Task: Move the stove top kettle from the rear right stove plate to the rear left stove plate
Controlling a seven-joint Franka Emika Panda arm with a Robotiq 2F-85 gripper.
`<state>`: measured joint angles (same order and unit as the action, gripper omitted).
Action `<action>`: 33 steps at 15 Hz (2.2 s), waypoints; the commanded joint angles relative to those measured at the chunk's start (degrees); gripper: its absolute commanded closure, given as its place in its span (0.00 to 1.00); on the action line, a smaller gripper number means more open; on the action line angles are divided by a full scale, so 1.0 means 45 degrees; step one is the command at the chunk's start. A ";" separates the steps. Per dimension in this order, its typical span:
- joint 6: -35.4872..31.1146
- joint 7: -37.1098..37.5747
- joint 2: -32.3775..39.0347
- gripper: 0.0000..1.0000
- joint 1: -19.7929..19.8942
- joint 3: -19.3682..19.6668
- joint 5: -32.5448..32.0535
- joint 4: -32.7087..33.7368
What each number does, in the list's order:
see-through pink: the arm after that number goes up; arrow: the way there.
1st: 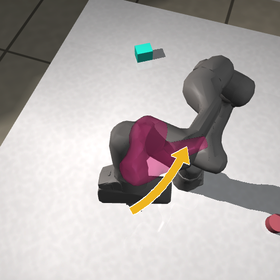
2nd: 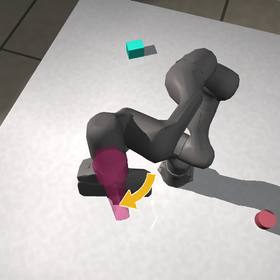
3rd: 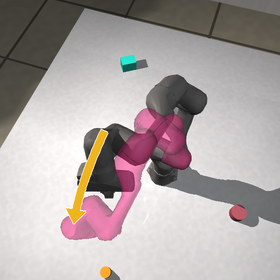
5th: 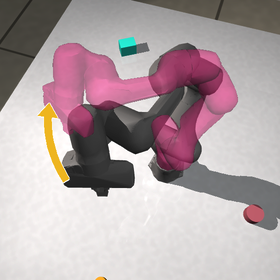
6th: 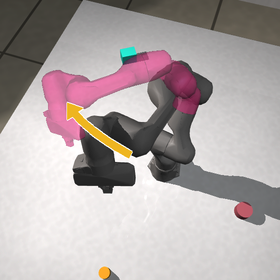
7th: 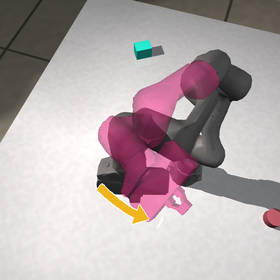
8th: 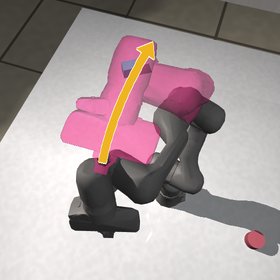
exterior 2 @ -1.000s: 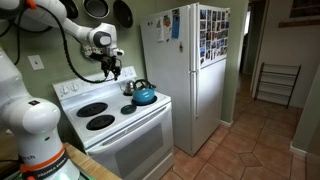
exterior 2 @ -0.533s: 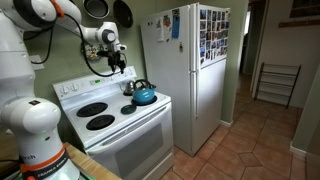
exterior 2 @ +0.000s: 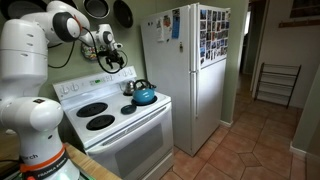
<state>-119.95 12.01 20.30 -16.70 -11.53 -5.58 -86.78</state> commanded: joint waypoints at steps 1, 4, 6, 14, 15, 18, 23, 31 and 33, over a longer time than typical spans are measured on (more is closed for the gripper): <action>0.0052 -0.0025 0.0330 0.00 -0.0240 0.0148 -0.0057 0.0403; 0.0059 -0.0079 0.0700 0.00 -0.0291 0.0192 -0.0114 0.0823; 0.0071 -0.0124 0.0708 0.00 -0.0282 0.0204 -0.0117 0.0909; -0.2795 -0.0278 0.2839 0.00 -0.0325 -0.0006 0.0791 0.2023; -0.2975 -0.0256 0.3229 0.00 -0.0312 -0.0099 0.1174 0.2245; -0.2856 0.0613 0.4195 0.00 -0.0603 0.0184 0.1686 0.2998; -0.2189 0.3327 0.5574 0.00 -0.0944 0.0749 0.2432 0.4266; -0.4140 0.4636 0.7502 0.00 -0.1505 0.1191 0.2315 0.6275; -0.4011 0.3319 0.7843 0.00 -0.1667 0.1181 0.1836 0.6697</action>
<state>-137.77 32.48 51.76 -22.41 -7.27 4.95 -61.61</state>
